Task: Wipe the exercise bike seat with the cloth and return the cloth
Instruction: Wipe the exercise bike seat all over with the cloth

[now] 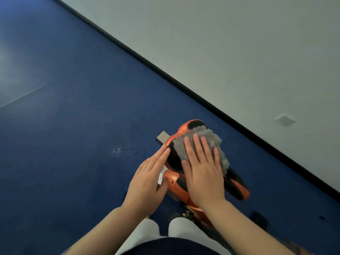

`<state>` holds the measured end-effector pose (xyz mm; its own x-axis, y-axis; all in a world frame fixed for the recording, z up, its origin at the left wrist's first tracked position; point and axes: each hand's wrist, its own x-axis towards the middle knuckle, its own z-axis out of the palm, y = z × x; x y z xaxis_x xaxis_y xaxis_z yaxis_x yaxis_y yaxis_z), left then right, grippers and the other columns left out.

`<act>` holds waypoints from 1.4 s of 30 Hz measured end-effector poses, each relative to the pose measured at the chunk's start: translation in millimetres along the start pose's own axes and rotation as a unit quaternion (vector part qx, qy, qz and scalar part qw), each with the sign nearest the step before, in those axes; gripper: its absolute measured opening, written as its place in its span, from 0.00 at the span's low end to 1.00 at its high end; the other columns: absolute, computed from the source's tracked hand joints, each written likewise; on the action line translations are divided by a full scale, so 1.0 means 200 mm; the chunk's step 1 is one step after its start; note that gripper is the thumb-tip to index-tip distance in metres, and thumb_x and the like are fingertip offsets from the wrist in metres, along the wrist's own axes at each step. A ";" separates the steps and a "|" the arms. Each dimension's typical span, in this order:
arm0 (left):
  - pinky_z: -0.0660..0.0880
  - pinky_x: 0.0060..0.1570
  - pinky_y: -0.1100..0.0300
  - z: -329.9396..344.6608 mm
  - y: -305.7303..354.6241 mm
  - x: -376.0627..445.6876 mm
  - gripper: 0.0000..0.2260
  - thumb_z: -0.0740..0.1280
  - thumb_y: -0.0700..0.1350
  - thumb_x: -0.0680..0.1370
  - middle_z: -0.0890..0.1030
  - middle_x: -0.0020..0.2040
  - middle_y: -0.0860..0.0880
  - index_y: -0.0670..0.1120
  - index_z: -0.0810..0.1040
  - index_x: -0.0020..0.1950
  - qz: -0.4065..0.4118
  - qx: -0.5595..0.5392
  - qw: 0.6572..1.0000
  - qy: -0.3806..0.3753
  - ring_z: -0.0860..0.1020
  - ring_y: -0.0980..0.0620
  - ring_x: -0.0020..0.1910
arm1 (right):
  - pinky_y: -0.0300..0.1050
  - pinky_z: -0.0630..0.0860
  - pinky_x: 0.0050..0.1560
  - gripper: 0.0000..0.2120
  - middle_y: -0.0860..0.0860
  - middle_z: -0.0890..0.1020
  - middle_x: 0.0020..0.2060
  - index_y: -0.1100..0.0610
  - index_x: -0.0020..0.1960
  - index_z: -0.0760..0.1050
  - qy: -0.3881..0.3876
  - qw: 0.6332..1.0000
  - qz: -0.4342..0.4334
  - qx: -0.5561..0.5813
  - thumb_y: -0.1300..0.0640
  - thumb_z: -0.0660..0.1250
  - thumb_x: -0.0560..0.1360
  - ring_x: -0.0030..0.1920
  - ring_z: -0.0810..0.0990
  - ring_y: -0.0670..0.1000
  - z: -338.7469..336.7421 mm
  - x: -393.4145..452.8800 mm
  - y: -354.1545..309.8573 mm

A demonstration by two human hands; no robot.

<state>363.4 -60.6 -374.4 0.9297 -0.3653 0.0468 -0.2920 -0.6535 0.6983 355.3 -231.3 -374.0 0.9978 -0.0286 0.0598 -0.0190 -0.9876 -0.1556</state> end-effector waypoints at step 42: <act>0.55 0.70 0.63 0.01 0.09 0.04 0.31 0.62 0.39 0.74 0.57 0.74 0.63 0.57 0.56 0.74 0.020 -0.062 0.998 0.024 0.54 0.63 0.73 | 0.55 0.51 0.75 0.25 0.51 0.56 0.78 0.44 0.77 0.51 0.007 0.999 -0.017 -0.035 0.43 0.49 0.82 0.77 0.52 0.54 0.07 -0.16 0.03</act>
<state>364.7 -77.0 -363.6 0.9281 -0.3562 0.1090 -0.3025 -0.5502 0.7783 324.0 -234.0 -391.5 0.9969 0.0035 0.0784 0.0101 -0.9965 -0.0833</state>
